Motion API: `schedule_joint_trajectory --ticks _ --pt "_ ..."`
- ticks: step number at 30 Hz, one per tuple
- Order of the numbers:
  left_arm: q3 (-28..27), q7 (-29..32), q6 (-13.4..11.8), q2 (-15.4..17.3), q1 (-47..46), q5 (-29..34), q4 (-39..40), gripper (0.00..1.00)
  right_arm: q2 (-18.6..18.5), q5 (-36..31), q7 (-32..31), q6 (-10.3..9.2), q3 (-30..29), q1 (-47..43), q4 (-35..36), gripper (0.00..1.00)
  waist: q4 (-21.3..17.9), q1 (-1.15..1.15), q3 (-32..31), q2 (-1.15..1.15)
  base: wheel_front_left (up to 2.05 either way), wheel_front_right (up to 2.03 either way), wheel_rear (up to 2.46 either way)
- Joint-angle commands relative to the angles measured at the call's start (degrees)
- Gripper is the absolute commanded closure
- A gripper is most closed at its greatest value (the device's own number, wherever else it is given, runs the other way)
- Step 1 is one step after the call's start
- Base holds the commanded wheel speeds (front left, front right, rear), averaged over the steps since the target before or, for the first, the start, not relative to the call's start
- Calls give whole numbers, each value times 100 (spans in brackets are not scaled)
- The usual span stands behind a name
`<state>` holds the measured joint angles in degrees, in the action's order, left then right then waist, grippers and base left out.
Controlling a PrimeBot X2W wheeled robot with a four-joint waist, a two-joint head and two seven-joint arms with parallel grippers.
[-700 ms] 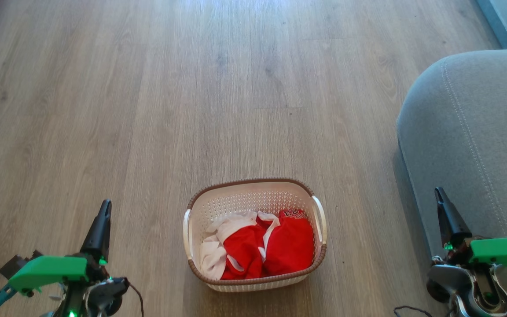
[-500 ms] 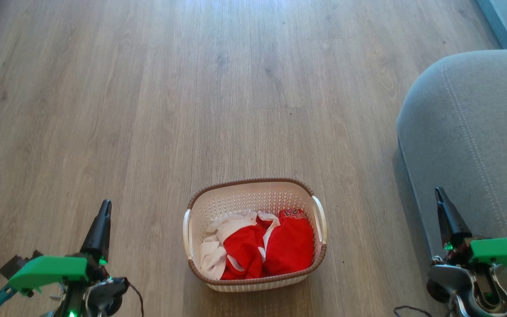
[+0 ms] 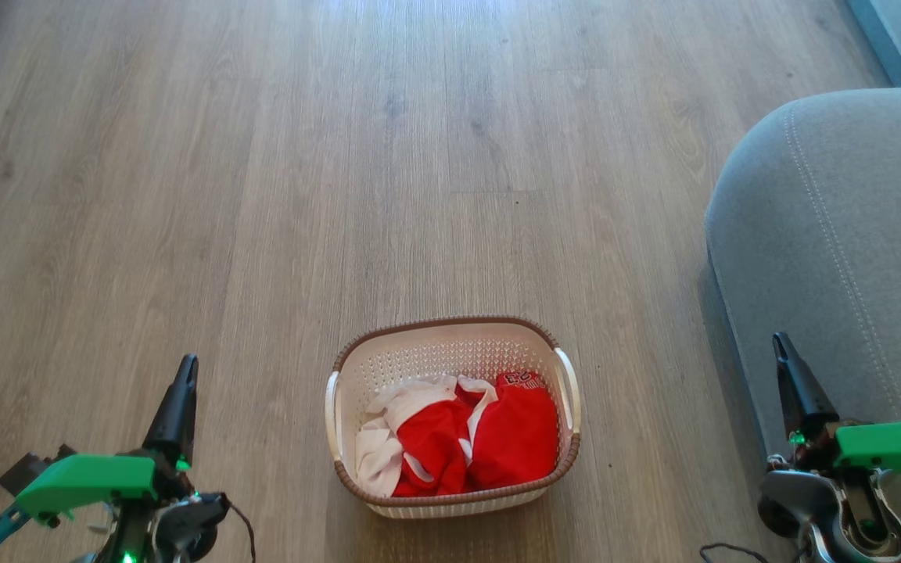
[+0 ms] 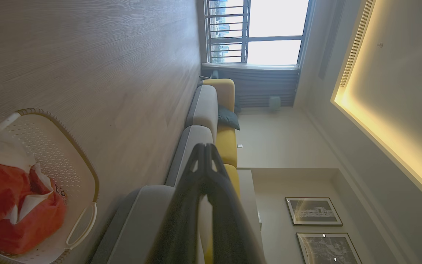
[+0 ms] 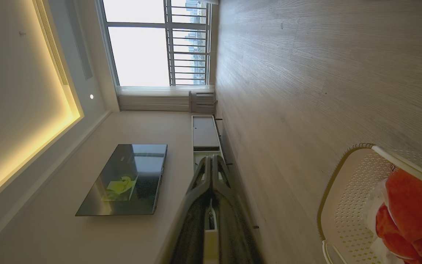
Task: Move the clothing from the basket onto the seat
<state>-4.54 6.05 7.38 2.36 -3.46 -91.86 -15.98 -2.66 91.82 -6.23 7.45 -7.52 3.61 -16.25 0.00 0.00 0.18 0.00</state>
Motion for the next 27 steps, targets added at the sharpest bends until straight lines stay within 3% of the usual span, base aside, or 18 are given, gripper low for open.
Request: schedule_joint_trajectory --ticks 1,27 --pt "-196 42 11 52 -273 -32 195 100 -21 37 -24 3 102 257 223 100 0 0 0 0 0 0 0" --pt "-196 42 11 52 -273 -32 195 100 -21 37 -24 3 102 257 223 100 0 0 0 0 0 0 0"
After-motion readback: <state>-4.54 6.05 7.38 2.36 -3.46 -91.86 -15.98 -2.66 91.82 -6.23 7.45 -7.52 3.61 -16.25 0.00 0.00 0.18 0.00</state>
